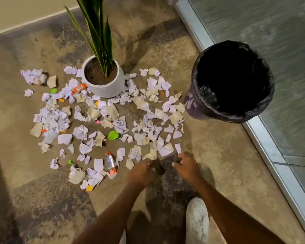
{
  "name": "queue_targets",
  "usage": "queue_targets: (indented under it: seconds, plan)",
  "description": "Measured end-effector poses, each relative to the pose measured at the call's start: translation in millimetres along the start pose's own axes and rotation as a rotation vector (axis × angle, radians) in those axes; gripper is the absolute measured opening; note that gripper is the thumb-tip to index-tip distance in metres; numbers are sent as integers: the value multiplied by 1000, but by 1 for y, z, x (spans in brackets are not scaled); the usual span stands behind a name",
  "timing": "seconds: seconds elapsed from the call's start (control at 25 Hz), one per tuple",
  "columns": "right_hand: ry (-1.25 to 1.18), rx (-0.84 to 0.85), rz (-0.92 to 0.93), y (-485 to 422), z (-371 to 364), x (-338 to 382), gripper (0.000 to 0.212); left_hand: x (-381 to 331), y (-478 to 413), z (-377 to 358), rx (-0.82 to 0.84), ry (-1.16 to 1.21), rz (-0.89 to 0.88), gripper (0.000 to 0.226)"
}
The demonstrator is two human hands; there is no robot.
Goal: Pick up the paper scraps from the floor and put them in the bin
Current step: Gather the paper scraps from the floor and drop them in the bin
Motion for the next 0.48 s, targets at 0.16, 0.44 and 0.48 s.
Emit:
queue_targets:
  seconds: [0.16, 0.44, 0.48]
  plan:
    - [2, -233, 94, -41, -10, -14, 74, 17, -60, -13, -151, 30, 37, 58]
    - [-45, -525, 438, -79, -38, -2, 57, 12, -115, -46, -343, -2, -174, 64]
    - [-94, -528, 444, -81, -40, 1, 56, 6, -116, -48, -368, -4, -221, 62]
Point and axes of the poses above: each hand's wrist, its own y-axis away from the middle knuckle, its own z-axis out of the back of the hand, x = y × z, the point moved 7 cm from there along -y, towards the middle knuckle, and after that the axes turned 4 degrees about z, right-handed, at the moved point
